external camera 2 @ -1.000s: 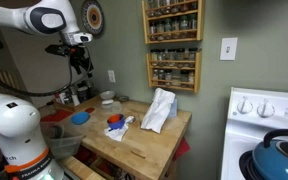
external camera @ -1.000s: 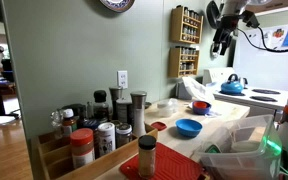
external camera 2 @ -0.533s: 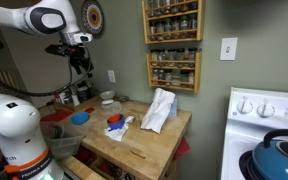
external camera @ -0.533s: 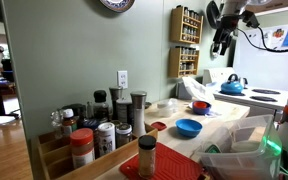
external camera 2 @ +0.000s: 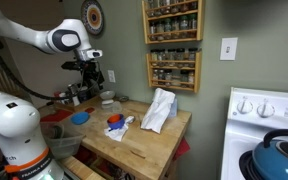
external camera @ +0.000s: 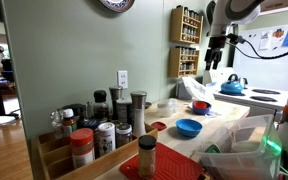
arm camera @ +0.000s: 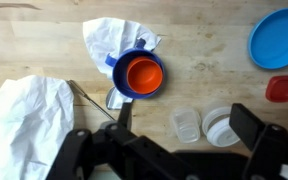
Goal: Take the orange cup out of the bowl then pour the liquid in the other bowl into the cup
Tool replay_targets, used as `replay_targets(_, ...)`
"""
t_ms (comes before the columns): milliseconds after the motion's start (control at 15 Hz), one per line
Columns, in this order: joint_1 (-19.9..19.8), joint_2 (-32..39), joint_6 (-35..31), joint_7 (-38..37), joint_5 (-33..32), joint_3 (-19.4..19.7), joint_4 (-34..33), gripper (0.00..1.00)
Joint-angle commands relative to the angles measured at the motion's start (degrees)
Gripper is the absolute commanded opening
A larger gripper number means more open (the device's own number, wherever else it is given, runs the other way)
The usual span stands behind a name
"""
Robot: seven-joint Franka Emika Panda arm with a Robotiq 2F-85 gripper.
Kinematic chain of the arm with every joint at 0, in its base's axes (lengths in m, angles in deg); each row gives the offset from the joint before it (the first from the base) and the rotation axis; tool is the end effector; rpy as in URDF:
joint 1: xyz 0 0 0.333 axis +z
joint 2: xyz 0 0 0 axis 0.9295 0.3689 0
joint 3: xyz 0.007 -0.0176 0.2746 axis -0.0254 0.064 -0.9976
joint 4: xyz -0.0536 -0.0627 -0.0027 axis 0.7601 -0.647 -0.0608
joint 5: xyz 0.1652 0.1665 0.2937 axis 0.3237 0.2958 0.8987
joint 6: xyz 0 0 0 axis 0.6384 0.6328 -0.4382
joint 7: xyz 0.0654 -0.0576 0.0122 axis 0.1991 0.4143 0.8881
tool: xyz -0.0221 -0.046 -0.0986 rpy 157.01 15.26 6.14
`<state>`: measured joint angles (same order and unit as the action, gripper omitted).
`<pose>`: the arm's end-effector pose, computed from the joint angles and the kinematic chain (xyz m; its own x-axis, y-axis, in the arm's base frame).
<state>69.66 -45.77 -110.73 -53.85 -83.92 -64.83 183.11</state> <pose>0.3471 0.0232 0.4219 0.9920 0.0357 0.1213 0.0329 -0.9991 0.0256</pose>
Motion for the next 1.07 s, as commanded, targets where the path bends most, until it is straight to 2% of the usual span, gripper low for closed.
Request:
replay_targets(0, -1.19, 8.86, -11.45, -0.60, -2.58, -0.55, 2.17, 1.00)
replay_targets(267, -3.39, 17.73, -19.39, -1.97, -6.12, -0.73, 2.29, 1.00)
replay_targets(1000, -4.04, 31.49, -25.76, -0.62, -7.29, 1.45, 0.89, 1.00)
